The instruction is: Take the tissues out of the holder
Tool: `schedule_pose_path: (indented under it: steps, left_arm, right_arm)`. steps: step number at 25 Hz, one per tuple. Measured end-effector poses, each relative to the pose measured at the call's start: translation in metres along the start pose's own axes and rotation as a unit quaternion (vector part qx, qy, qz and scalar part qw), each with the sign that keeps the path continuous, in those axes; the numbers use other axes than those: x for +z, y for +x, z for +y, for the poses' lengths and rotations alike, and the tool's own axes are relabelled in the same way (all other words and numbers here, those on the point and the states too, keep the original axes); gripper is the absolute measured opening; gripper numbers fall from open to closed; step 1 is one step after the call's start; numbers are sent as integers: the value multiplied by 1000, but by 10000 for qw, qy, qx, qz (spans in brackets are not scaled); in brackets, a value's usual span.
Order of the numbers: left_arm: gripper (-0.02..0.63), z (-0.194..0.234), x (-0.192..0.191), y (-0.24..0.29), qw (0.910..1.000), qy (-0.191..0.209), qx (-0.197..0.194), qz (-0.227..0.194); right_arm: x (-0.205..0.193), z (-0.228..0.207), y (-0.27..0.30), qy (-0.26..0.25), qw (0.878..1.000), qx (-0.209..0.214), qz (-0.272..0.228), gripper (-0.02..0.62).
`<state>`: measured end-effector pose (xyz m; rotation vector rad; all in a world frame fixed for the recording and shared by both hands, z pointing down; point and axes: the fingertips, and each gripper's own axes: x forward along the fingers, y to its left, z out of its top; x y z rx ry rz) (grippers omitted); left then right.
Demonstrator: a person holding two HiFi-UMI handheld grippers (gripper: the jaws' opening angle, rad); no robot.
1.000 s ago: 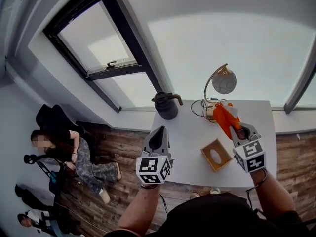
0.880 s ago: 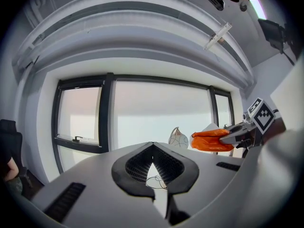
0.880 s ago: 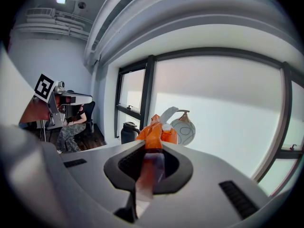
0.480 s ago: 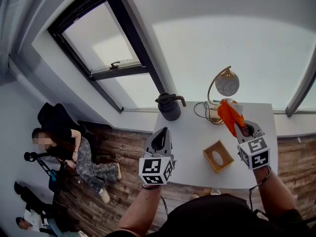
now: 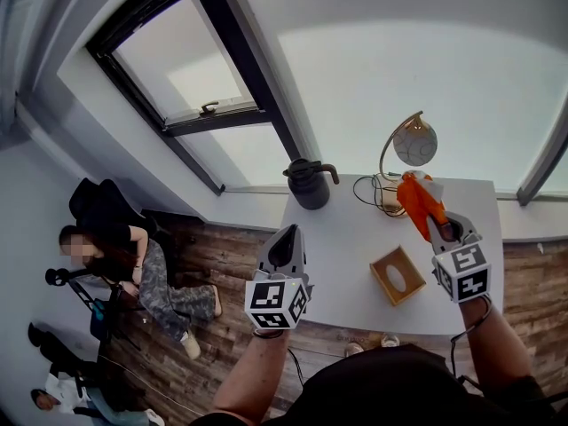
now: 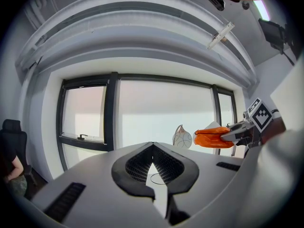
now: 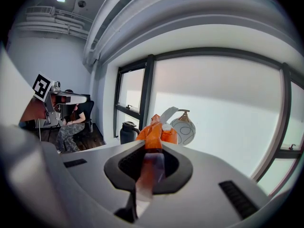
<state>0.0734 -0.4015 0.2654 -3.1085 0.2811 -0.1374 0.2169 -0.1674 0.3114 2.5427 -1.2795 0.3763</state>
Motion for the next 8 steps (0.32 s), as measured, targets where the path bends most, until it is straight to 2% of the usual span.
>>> schedule_pose_path:
  steps: [8]
  left_arm:
    - [5,-1,-4,9,10000,30,-83,15]
  right_arm:
    - [-5,-4,12,34,10000,-28,2,20]
